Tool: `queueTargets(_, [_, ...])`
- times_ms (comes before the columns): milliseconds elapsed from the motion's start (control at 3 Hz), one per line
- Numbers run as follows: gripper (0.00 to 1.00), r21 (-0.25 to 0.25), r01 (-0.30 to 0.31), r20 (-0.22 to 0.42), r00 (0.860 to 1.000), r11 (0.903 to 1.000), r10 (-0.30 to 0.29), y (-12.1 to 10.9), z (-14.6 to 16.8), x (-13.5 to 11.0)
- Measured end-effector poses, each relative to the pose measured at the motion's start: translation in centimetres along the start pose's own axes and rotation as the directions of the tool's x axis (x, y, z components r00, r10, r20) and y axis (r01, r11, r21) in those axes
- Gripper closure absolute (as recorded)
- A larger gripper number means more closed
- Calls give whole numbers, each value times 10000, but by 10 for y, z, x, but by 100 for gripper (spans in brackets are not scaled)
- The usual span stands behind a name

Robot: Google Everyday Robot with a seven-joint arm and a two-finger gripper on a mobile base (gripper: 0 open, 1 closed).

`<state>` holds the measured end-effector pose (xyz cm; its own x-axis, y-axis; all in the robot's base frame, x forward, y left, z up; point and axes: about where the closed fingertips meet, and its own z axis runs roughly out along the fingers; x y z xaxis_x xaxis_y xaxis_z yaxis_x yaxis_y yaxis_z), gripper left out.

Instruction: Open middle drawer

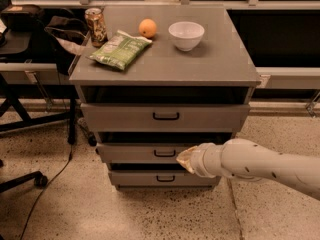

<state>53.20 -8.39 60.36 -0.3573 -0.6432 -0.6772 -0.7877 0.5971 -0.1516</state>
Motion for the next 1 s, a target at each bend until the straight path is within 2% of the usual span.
queueTargets(333, [100, 0, 1, 1, 10000, 10000, -1, 0, 0, 0])
queueTargets(667, [100, -44, 311, 402, 9987, 9995, -309, -1, 9, 5])
queueTargets(1000, [100, -406, 1014, 1439, 9851, 9940, -947, -7, 23, 8])
